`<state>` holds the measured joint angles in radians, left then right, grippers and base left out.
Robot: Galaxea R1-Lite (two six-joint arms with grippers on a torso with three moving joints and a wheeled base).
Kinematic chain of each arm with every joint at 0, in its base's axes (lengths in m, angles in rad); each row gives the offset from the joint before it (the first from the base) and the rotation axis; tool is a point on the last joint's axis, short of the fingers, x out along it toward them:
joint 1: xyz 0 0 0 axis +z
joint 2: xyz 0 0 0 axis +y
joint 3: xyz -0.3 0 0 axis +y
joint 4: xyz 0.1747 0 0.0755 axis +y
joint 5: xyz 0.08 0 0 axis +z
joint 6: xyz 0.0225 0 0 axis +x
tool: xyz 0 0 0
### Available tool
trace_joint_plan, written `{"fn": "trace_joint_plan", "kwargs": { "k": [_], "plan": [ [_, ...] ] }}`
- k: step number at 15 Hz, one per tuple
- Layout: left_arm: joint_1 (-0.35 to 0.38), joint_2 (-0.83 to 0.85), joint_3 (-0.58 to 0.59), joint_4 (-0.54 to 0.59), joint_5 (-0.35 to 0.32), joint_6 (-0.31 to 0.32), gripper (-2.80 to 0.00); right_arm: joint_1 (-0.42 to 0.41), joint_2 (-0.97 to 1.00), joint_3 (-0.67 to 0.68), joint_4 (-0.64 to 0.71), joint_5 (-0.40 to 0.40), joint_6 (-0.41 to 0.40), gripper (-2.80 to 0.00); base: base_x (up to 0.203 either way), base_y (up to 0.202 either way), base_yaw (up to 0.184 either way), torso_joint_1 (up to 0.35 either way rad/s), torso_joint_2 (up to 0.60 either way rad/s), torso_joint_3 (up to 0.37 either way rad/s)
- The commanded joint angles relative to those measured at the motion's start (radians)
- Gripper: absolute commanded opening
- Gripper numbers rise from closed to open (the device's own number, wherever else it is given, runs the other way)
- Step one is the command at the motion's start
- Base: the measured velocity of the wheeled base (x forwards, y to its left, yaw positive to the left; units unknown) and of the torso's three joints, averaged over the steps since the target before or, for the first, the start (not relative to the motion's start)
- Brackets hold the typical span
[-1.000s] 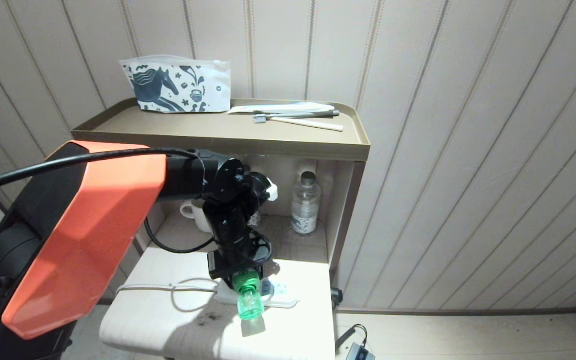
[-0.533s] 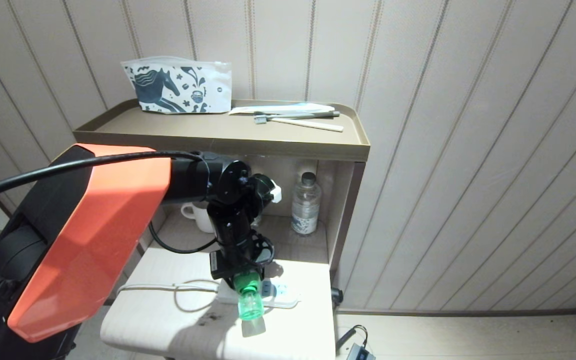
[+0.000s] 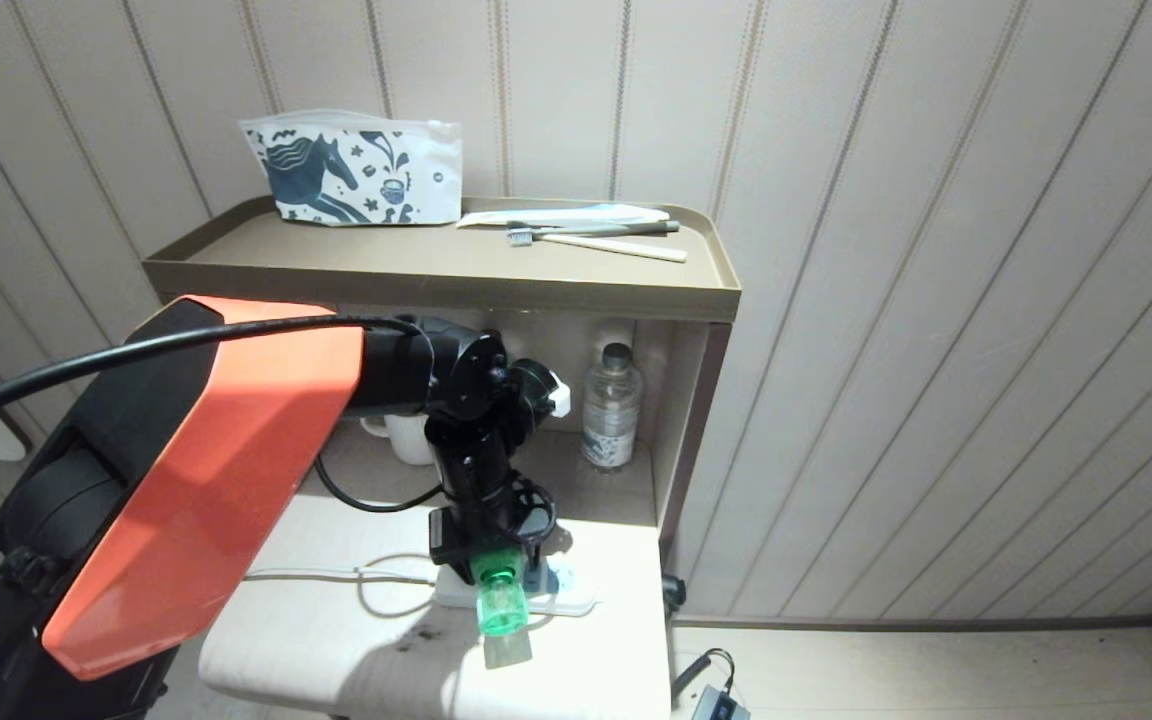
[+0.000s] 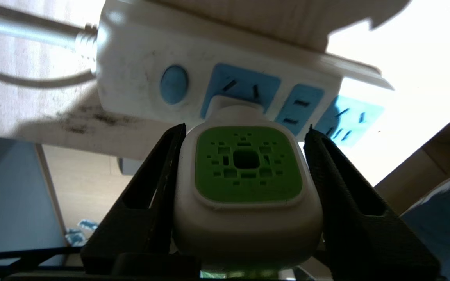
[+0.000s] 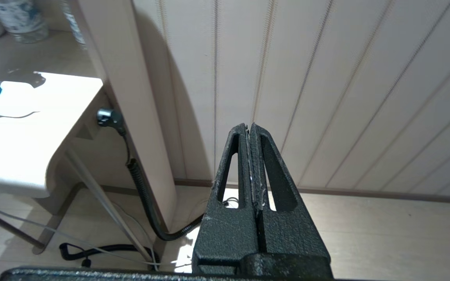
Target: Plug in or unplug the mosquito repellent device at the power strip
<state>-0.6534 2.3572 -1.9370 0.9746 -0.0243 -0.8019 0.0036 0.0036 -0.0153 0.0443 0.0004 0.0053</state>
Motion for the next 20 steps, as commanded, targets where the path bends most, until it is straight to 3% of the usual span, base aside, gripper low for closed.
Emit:
{"fn": "trace_joint_plan", "kwargs": {
  "k": [1, 8, 14, 15, 20],
  "plan": [
    [0.001, -0.007, -0.003, 0.003, 0.003, -0.008, 0.0, 0.0, -0.001, 0.0, 0.0, 0.001, 0.0, -2.8, 0.0, 0.0, 0.0, 0.0, 0.0, 0.0],
    [0.003, -0.072, -0.002, -0.022, 0.034, -0.005, 0.0, 0.001, -0.001, 0.0, 0.0, 0.0, 0.001, -2.8, 0.0, 0.0, 0.0, 0.0, 0.0, 0.0],
    [0.005, -0.269, 0.061, -0.073, 0.041, 0.083, 0.0, -0.001, -0.001, 0.0, 0.0, 0.001, 0.0, -2.8, 0.0, 0.0, 0.0, 0.0, 0.0, 0.0],
    [0.007, -0.303, 0.089, -0.074, 0.042, 0.091, -2.8, 0.001, -0.001, 0.0, 0.0, 0.0, -0.001, -2.8, 0.0, 0.0, 0.0, 0.0, 0.0, 0.0],
    [0.009, -0.349, 0.209, -0.075, 0.042, 0.11, -2.8, 0.001, -0.001, 0.0, 0.0, 0.001, 0.001, -2.8, 0.0, 0.0, 0.0, 0.0, 0.0, 0.0]
  ]
}}
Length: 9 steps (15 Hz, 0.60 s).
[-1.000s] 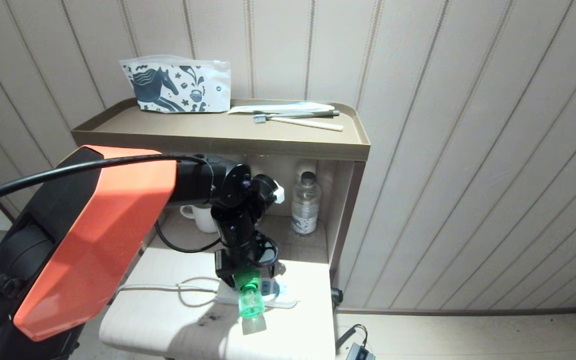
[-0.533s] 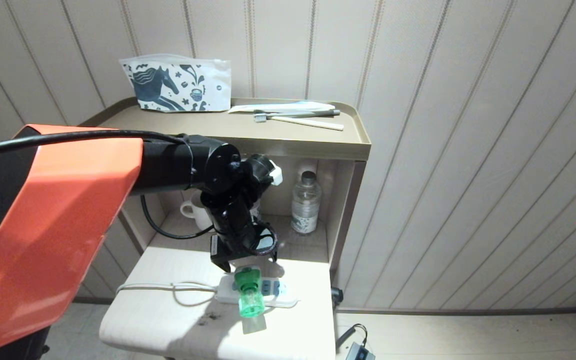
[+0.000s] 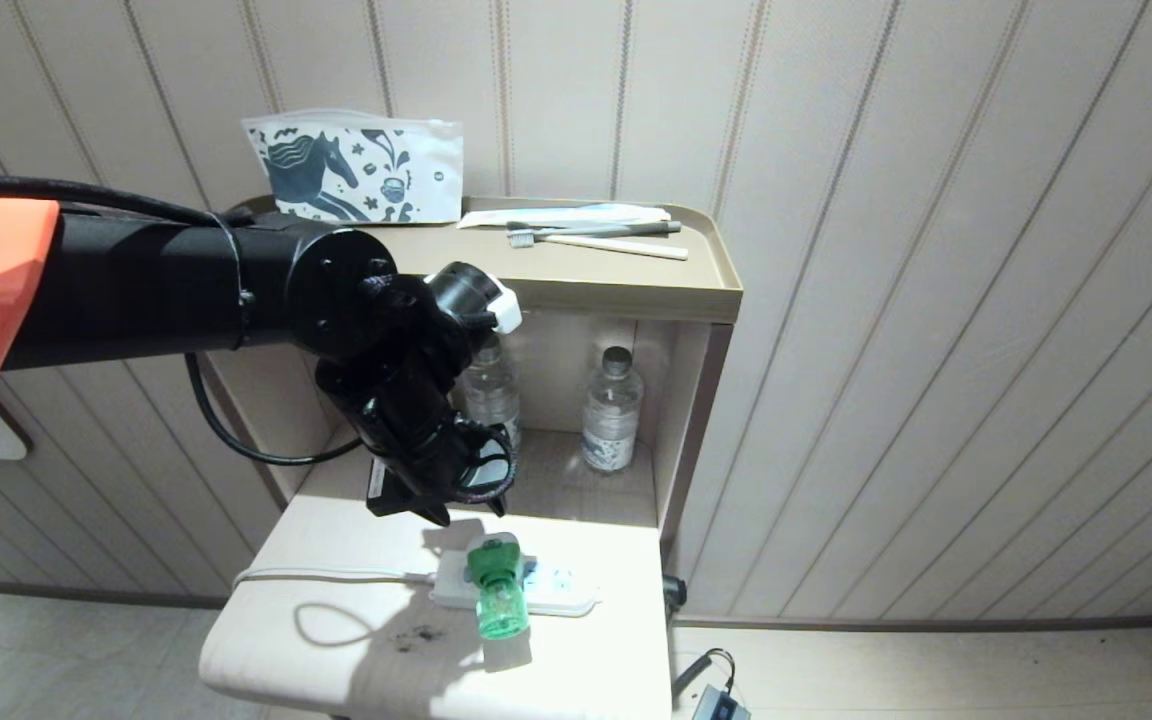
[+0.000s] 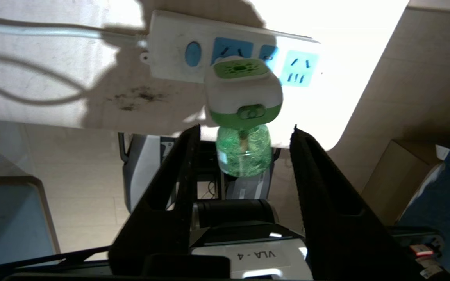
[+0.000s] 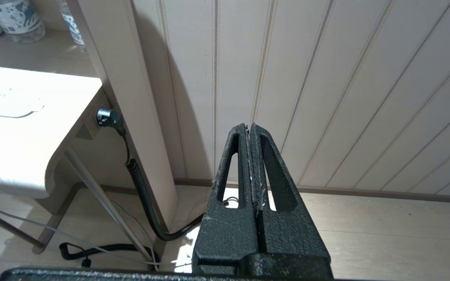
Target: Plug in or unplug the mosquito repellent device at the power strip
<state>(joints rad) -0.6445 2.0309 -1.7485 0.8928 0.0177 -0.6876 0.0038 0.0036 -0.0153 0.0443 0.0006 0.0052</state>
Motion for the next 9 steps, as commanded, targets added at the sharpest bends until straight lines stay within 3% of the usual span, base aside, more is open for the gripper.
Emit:
{"fn": "trace_joint_plan", "kwargs": {
  "k": [1, 9],
  "plan": [
    [0.0, -0.034, 0.033, 0.007, -0.001, -0.004, -2.8, 0.001, -0.001, 0.0, 0.0, -0.001, 0.0, -2.8, 0.0, 0.0, 0.0, 0.0, 0.0, 0.0],
    [0.06, -0.376, 0.291, -0.022, 0.001, 0.042, -2.8, 0.001, -0.001, 0.0, 0.0, 0.0, 0.0, -2.8, 0.0, 0.0, 0.0, 0.0, 0.0, 0.0]
  ]
}}
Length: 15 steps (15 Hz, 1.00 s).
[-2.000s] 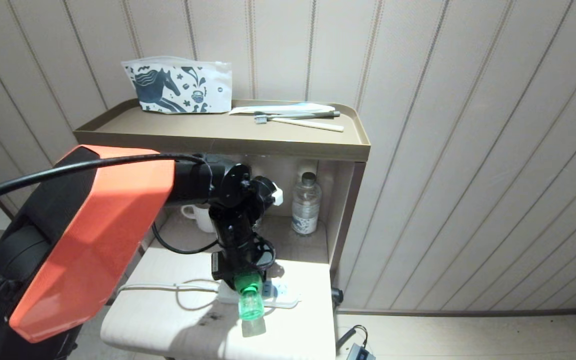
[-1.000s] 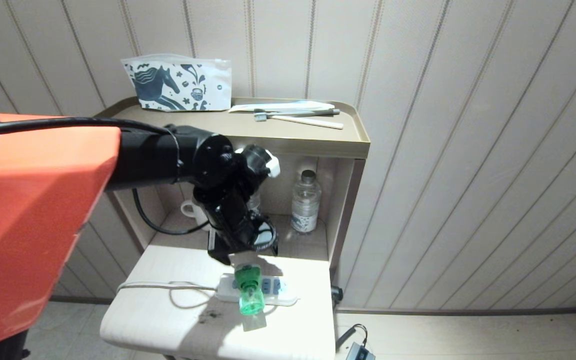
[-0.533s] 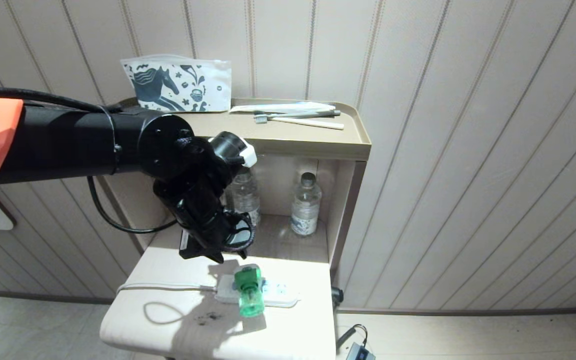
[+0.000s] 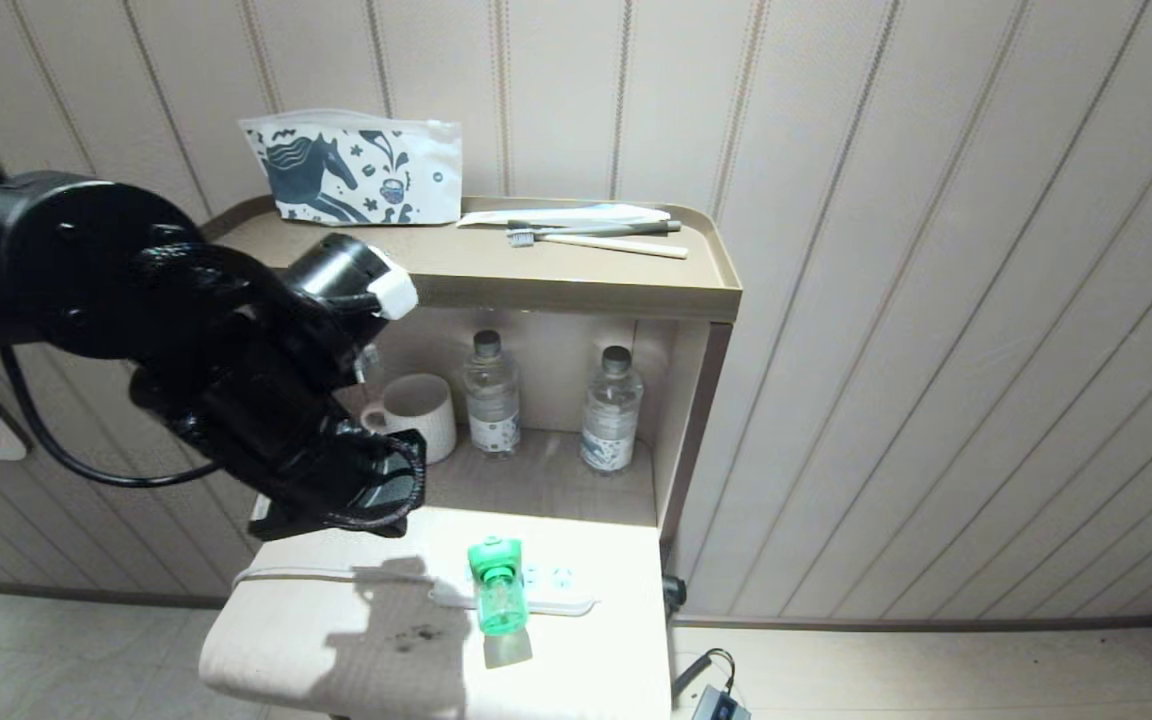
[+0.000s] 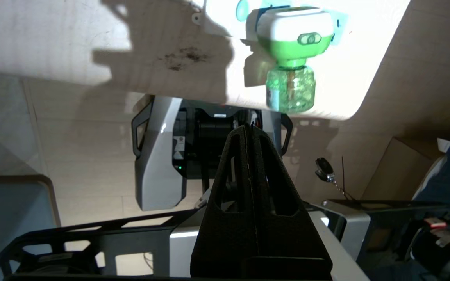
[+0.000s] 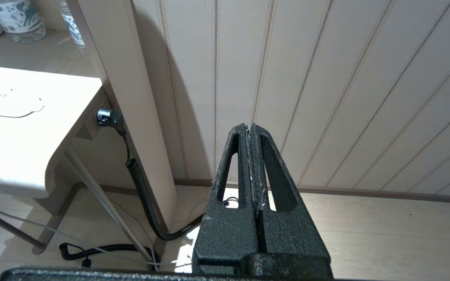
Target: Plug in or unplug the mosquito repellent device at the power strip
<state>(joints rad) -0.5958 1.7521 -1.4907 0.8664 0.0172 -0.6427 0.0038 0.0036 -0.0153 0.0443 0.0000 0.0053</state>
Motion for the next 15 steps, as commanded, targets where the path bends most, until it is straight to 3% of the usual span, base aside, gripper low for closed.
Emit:
{"fn": "trace_joint_plan", "kwargs": {
  "k": [1, 3, 5, 6, 10, 15],
  "plan": [
    [0.027, -0.144, 0.064, 0.006, 0.002, 0.001, -2.8, 0.001, -0.001, 0.0, 0.0, 0.0, 0.001, -2.8, 0.0, 0.0, 0.0, 0.0, 0.0, 0.0],
    [0.074, -0.253, 0.122, 0.004, 0.01, 0.037, -2.8, 0.001, -0.001, 0.0, 0.0, 0.002, 0.0, -2.8, 0.0, 0.0, 0.0, 0.0, 0.0, 0.0],
    [0.189, -0.395, 0.203, -0.029, 0.029, 0.195, -2.8, 0.001, -0.001, 0.0, 0.0, 0.0, -0.001, -2.8, 0.0, 0.0, 0.0, 0.0, 0.0, 0.0],
    [0.262, -0.463, 0.242, -0.086, 0.037, 0.29, -2.8, 0.001, -0.001, 0.0, 0.0, 0.001, -0.001, -2.8, 0.0, 0.0, 0.0, 0.0, 0.0, 0.0],
    [0.488, -0.627, 0.406, -0.397, 0.08, 0.519, -2.8, 0.001, -0.001, 0.0, 0.0, 0.002, -0.001, -2.8, 0.0, 0.0, 0.0, 0.0, 0.0, 0.0],
    [0.531, -0.901, 0.533, -0.651, 0.128, 0.583, -2.8, 0.001, -0.001, 0.0, 0.0, 0.001, 0.001, -2.8, 0.0, 0.0, 0.0, 0.0, 0.0, 0.0]
  ]
}}
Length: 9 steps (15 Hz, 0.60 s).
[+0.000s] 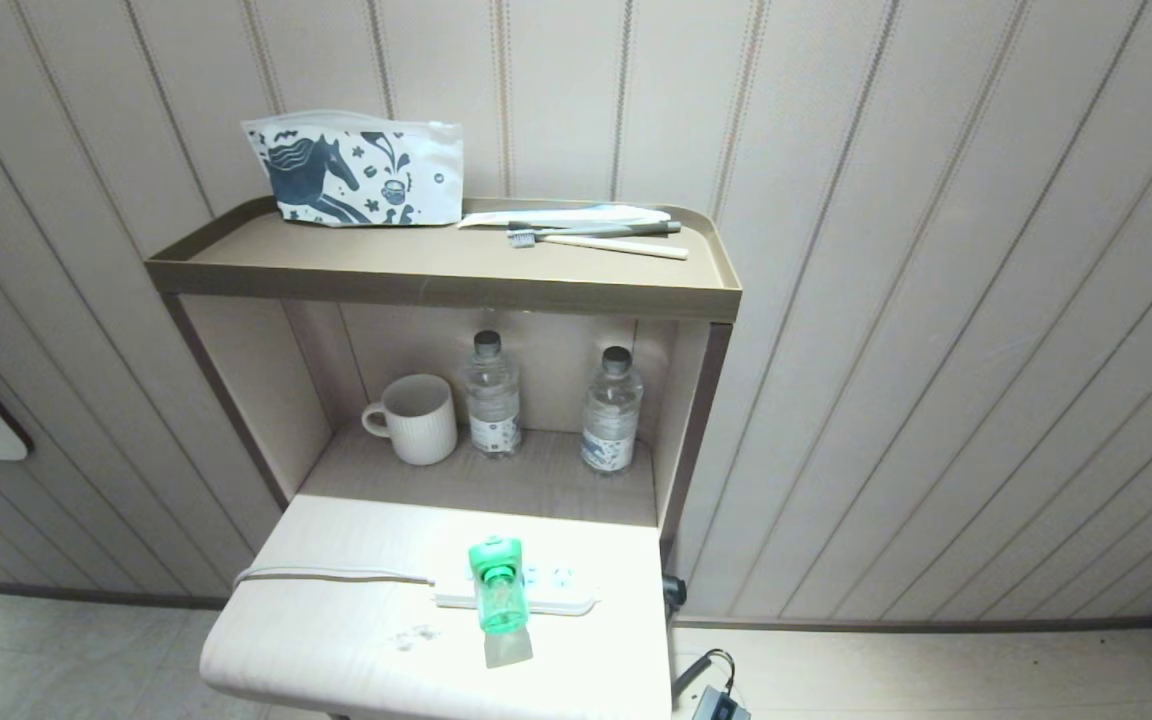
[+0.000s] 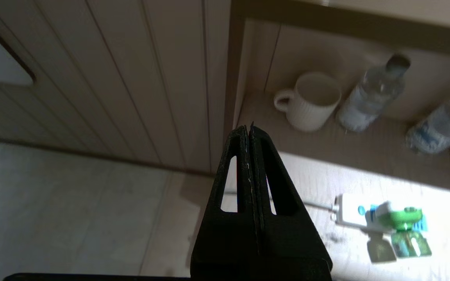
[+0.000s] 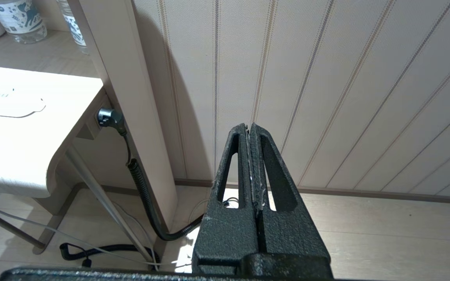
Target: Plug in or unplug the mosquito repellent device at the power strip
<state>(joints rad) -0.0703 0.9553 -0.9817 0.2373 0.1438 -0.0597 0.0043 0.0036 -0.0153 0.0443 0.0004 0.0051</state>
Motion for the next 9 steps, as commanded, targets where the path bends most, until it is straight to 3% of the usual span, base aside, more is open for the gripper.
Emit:
{"fn": "trace_joint_plan", "kwargs": {
  "k": [1, 5, 9],
  "plan": [
    [0.008, -0.148, 0.054, -0.054, -0.001, 0.011, -2.8, 0.0, -0.001, 0.0, 0.0, 0.0, 0.0, -2.8, 0.0, 0.0, 0.0, 0.0, 0.0, 0.0],
    [0.017, -0.302, 0.236, -0.243, 0.0, 0.103, -2.8, 0.0, -0.001, 0.0, 0.0, 0.001, -0.001, -2.8, 0.0, 0.0, 0.0, 0.0, 0.0, 0.0],
    [0.022, -0.605, 0.503, -0.174, -0.042, 0.139, -2.8, 0.0, 0.0, 0.0, 0.0, 0.001, 0.0, -2.8, 0.0, 0.0, 0.0, 0.0, 0.0, 0.0]
  ]
}}
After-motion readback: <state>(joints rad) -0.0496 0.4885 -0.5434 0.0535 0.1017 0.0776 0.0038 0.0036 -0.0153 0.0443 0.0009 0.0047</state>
